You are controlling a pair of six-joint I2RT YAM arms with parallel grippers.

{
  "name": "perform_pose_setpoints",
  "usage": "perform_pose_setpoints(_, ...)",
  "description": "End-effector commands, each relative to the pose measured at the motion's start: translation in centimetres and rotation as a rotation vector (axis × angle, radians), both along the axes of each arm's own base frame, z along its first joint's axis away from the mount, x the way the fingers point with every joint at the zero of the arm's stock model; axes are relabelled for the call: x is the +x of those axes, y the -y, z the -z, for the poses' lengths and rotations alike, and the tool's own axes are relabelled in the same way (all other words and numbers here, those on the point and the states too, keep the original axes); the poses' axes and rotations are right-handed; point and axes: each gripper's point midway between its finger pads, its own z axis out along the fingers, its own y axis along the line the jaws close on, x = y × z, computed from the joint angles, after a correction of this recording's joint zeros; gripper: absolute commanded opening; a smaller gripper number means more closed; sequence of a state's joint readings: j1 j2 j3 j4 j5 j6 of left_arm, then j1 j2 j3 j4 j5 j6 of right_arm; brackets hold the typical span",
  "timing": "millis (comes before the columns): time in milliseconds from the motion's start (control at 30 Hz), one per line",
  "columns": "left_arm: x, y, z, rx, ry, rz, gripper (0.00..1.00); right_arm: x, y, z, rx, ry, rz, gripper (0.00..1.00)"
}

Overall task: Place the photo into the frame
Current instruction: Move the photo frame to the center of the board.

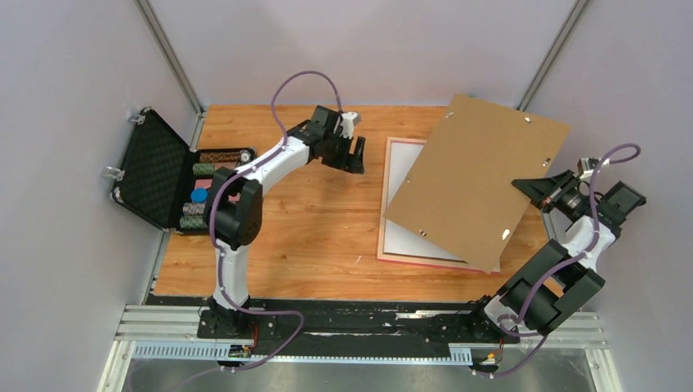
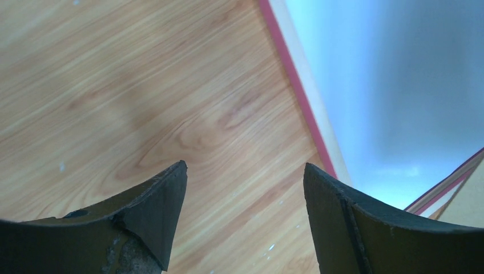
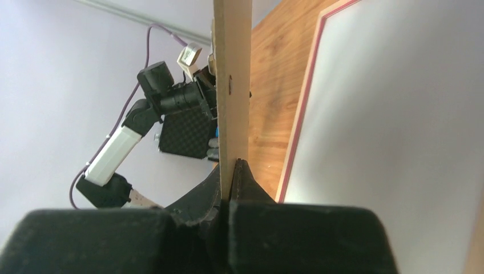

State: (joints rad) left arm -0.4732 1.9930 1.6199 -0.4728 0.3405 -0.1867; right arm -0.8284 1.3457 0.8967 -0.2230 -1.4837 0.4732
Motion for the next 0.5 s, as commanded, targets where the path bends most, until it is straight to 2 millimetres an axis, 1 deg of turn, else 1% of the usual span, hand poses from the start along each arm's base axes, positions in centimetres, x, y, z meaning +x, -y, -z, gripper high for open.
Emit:
perform_pose_setpoints(0,-0.2,3.7,0.1,0.006,-0.035,-0.002,0.80,-2.6,-0.1,-2.1,0.007,0.127,-0.057,0.00)
perform_pose_setpoints(33,-0.2,4.1,1.0,0.019,-0.051,-0.007,0.80,-2.8,0.2,-2.0,0.016,0.126,-0.048,0.00)
perform_pose_setpoints(67,-0.5,5.0,0.9,0.021,-0.050,0.004,0.78,-2.9,0.5,-2.0,0.018,0.129,-0.038,0.00)
perform_pose_setpoints(100,-0.6,5.4,1.7,0.036,-0.061,0.001,0.77,-3.0,0.7,-1.9,0.021,0.130,-0.029,0.00)
perform_pose_setpoints(133,-0.8,6.2,1.5,0.040,-0.056,0.008,0.76,-3.1,1.0,-1.8,0.022,0.133,-0.020,0.00)
perform_pose_setpoints(167,-0.9,6.7,2.3,0.048,-0.067,0.012,0.76,-3.2,1.2,-1.8,0.027,0.135,-0.014,0.00)
perform_pose_setpoints(200,-1.2,7.6,2.1,0.048,-0.061,0.022,0.75,-3.3,1.4,-1.8,0.033,0.136,-0.006,0.00)
perform_pose_setpoints(233,-1.3,8.0,2.8,0.058,-0.069,0.025,0.75,-3.4,1.6,-1.7,0.039,0.138,0.000,0.00)
perform_pose_setpoints(267,-1.6,8.8,3.1,0.062,-0.073,0.031,0.73,-3.6,1.8,-1.7,0.044,0.141,0.005,0.00)
perform_pose_setpoints(300,-1.9,9.1,3.4,0.065,-0.079,0.034,0.72,-3.7,2.0,-1.7,0.049,0.142,0.012,0.00)
perform_pose_setpoints(333,-2.1,9.8,3.8,0.073,-0.080,0.036,0.69,-3.8,2.3,-1.7,0.055,0.146,0.019,0.00)
perform_pose_setpoints(367,-2.6,10.3,4.1,0.082,-0.084,0.042,0.67,-3.9,2.5,-1.6,0.059,0.147,0.026,0.00)
perform_pose_setpoints(467,-2.6,10.9,5.0,0.104,-0.090,0.021,0.64,-4.1,2.9,-1.5,0.068,0.146,0.043,0.00)
